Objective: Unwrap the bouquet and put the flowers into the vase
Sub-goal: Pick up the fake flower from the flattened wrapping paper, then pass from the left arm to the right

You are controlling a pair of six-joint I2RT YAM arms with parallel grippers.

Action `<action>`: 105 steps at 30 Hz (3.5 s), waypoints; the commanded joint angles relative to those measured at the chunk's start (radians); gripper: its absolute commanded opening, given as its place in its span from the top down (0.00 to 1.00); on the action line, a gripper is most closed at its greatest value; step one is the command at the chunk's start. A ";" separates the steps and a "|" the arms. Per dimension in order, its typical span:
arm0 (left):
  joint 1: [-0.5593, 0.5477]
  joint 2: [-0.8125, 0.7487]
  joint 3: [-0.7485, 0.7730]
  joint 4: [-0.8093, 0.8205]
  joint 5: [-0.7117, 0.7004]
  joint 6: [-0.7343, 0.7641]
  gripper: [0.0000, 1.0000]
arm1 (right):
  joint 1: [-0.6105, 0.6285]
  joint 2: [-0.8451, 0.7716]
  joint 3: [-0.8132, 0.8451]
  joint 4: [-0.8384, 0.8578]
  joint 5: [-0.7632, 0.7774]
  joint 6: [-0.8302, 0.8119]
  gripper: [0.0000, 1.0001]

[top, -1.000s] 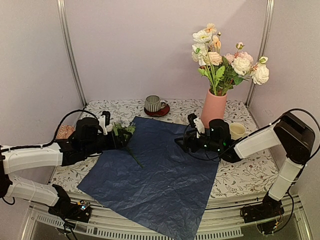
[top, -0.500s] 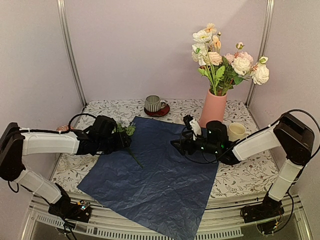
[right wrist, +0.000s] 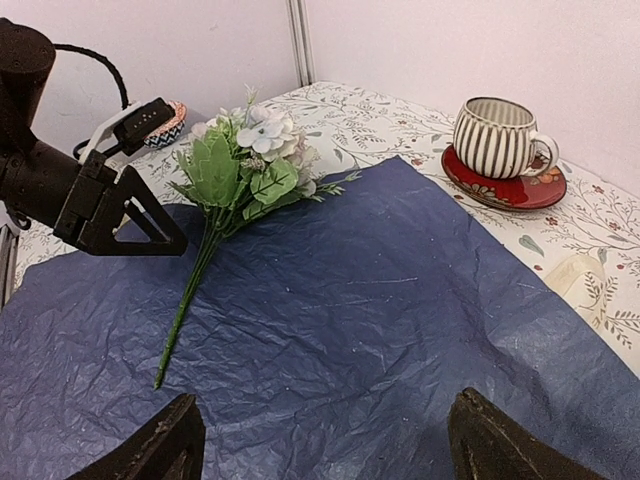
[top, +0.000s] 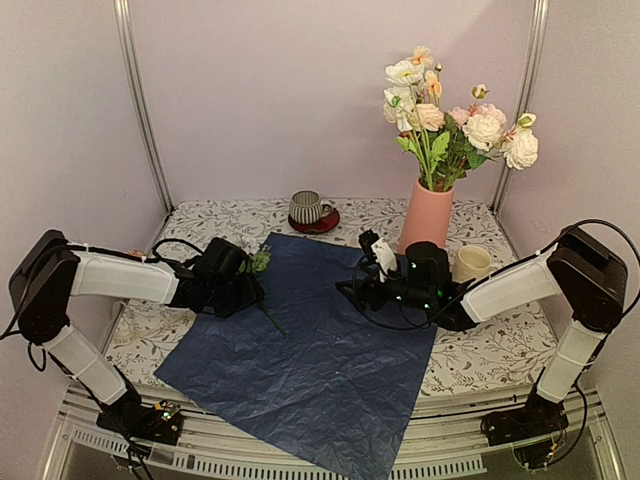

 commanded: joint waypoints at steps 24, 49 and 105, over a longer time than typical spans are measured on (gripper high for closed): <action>0.011 0.168 0.106 -0.012 -0.019 -0.051 0.52 | 0.022 0.025 0.035 -0.030 0.046 -0.033 0.14; -0.034 0.177 0.220 -0.156 -0.139 -0.055 1.00 | 0.029 0.032 0.044 -0.044 0.069 -0.037 0.14; -0.154 -0.494 -0.306 0.919 0.556 0.559 1.00 | 0.043 -0.293 0.262 -0.272 -0.573 0.279 0.33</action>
